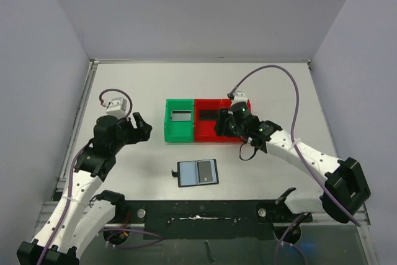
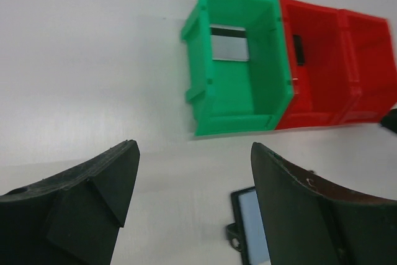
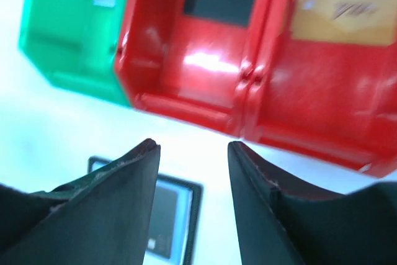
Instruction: Take the credit cards out of the card holder
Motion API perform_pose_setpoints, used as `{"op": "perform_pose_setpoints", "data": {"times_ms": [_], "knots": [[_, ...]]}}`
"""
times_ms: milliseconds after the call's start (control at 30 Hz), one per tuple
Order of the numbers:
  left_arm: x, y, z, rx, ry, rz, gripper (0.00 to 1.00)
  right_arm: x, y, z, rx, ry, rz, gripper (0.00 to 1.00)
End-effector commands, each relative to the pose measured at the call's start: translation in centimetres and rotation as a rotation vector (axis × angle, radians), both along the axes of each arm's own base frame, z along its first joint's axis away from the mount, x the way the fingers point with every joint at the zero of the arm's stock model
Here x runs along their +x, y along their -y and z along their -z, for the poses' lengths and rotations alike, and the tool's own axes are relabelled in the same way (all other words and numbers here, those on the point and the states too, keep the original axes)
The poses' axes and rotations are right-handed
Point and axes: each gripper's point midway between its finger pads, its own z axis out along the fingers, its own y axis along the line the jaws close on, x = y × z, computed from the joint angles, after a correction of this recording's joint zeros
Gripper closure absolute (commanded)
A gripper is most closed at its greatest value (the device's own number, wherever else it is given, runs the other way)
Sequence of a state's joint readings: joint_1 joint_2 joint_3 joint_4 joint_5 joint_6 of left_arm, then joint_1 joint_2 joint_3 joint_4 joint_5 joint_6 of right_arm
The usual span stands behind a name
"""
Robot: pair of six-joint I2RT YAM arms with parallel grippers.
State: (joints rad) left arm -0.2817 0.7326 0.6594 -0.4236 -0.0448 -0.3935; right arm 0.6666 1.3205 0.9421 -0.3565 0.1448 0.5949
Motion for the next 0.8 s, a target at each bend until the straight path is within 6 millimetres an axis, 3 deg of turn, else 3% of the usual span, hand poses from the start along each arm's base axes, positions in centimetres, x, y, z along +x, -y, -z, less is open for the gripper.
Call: {"op": "perform_pose_setpoints", "data": {"times_ms": [0,133,267,433,567,767], "knots": [[-0.5,6.6,-4.4,-0.351,0.08,0.229,0.28,-4.4,-4.0,-1.1,0.272,-0.03,-0.066,0.53],[-2.5,11.3,-5.0,-0.55,0.025,0.371,0.33,-7.4,-5.8,0.4,0.397,-0.083,-0.081,0.56],[-4.7,14.8,-2.8,-0.508,-0.061,0.42,0.34,-9.8,-6.4,3.0,0.446,-0.171,-0.069,0.63],[-7.4,18.3,1.4,-0.502,-0.195,0.428,0.46,-11.8,-6.4,5.6,0.476,-0.25,-0.035,0.7],[-8.3,20.1,3.7,-0.544,-0.266,0.399,0.52,-12.3,-6.2,6.6,0.48,-0.278,-0.028,0.74],[-8.6,20.8,6.3,-0.517,-0.336,0.364,0.56,-12.3,-5.9,7.3,0.448,-0.293,-0.018,0.77]]}}
